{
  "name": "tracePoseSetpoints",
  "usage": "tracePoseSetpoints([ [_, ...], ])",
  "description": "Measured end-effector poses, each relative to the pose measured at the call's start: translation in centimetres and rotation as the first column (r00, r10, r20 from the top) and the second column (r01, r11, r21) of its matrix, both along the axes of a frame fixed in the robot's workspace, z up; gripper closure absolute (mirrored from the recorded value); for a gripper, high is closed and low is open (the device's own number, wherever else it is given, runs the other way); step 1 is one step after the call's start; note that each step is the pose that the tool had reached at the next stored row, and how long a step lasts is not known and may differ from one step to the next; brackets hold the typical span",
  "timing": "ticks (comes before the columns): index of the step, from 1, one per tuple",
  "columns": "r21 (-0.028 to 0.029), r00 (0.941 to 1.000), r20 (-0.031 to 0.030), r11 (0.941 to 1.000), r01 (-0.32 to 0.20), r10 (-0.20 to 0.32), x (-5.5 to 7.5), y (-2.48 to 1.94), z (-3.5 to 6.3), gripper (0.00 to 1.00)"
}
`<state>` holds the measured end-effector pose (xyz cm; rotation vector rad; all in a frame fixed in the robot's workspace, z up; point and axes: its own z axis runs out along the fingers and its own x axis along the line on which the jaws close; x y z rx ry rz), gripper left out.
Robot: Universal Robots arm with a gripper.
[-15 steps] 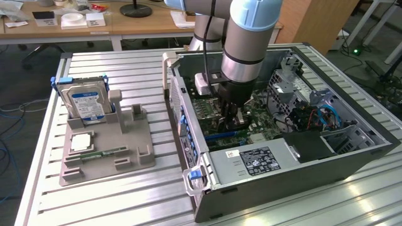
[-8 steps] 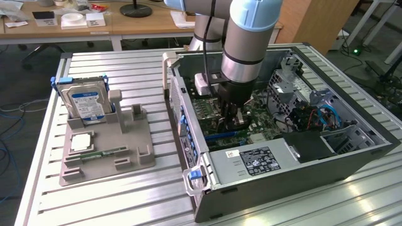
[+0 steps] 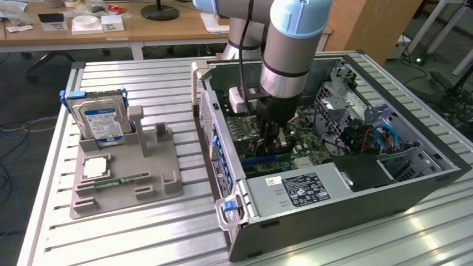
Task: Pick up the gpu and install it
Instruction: 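Insert the gpu into the slot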
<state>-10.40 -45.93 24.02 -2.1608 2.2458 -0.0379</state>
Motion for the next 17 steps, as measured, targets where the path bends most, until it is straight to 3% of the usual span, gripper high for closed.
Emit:
tracePoseSetpoints([
  [17,0.0000,1.0000,0.0000,1.0000,0.000,0.000,-0.09,0.00,-0.33,0.73],
])
